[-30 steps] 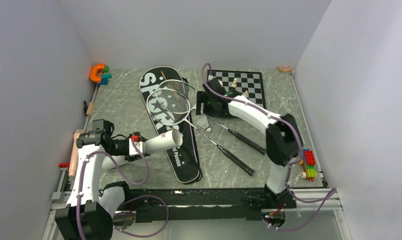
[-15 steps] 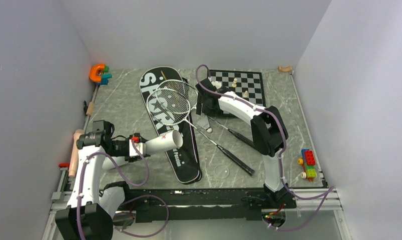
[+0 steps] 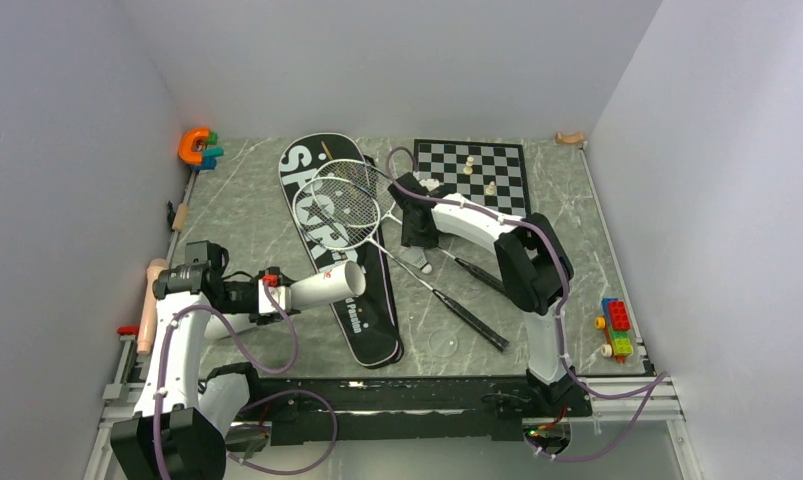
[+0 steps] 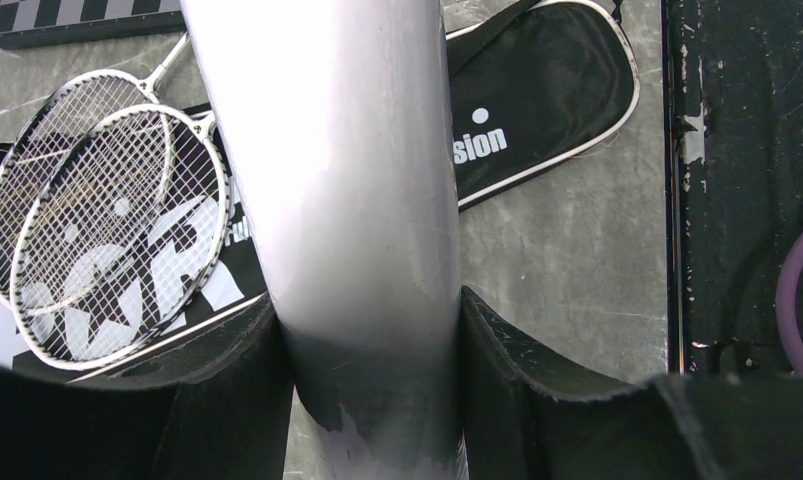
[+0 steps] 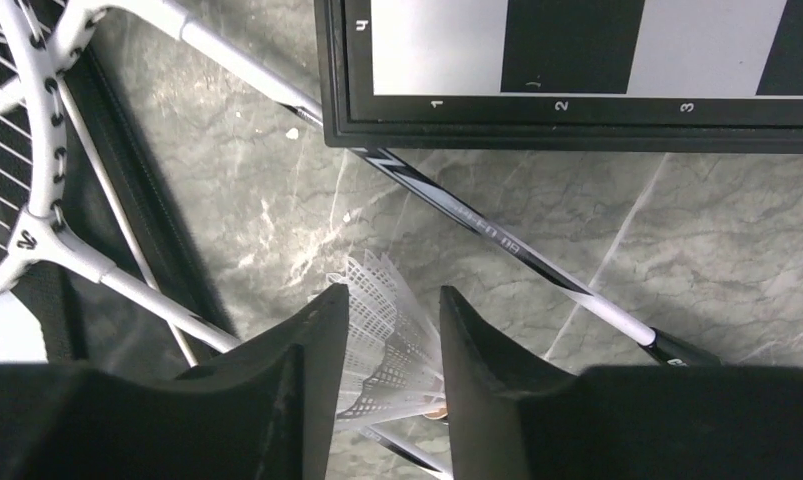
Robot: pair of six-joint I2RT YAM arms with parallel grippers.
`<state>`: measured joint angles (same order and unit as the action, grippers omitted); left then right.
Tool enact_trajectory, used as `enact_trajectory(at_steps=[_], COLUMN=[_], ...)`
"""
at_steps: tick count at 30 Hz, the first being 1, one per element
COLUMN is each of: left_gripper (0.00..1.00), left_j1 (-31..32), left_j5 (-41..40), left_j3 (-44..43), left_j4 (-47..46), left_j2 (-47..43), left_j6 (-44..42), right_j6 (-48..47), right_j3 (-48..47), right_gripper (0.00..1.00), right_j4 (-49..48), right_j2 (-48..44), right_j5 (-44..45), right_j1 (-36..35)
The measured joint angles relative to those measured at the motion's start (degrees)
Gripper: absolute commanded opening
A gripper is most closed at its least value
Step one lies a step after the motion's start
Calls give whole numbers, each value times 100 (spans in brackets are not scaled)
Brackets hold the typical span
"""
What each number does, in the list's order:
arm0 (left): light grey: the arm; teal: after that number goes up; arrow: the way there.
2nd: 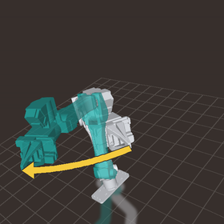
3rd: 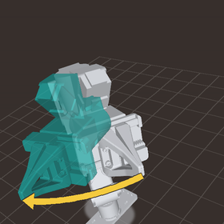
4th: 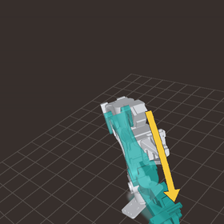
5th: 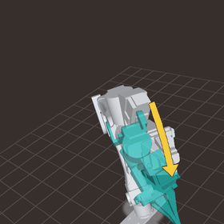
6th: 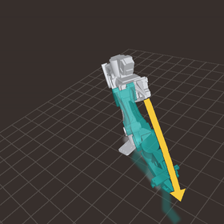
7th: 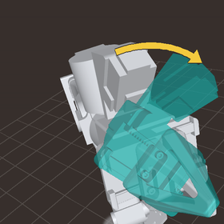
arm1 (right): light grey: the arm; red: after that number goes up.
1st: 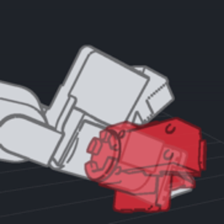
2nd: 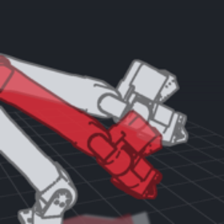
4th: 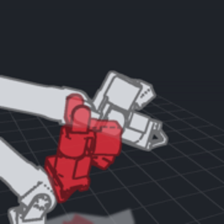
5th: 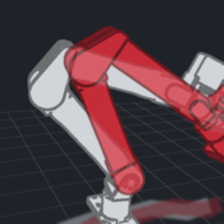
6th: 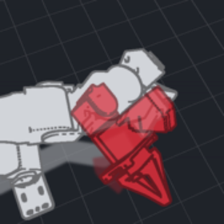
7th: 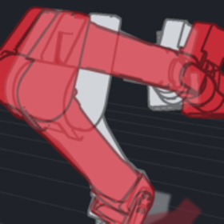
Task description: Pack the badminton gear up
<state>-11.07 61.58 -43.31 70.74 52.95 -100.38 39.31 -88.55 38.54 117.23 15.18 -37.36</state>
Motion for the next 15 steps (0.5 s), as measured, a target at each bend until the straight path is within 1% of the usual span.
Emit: enact_trajectory(at_steps=[4, 8, 9, 15], left_gripper=[40, 40, 40, 41], left_j1=[2, 2, 2, 2], left_j5=[-4, -26, -42, -48], left_j3=[2, 13, 20, 33], left_j4=[2, 0, 2, 2], left_j2=[0, 0, 0, 0], left_j6=[-7, -15, -31, -50], right_j6=[-4, -17, -22, -22], right_j3=[57, 57, 57, 57], right_gripper=[23, 2, 0, 0], right_j4=[0, 7, 13, 57], right_j2=[-15, -131, -188, -553], right_j5=[15, 96, 114, 212], right_j1=[-57, -107, -118, -153])
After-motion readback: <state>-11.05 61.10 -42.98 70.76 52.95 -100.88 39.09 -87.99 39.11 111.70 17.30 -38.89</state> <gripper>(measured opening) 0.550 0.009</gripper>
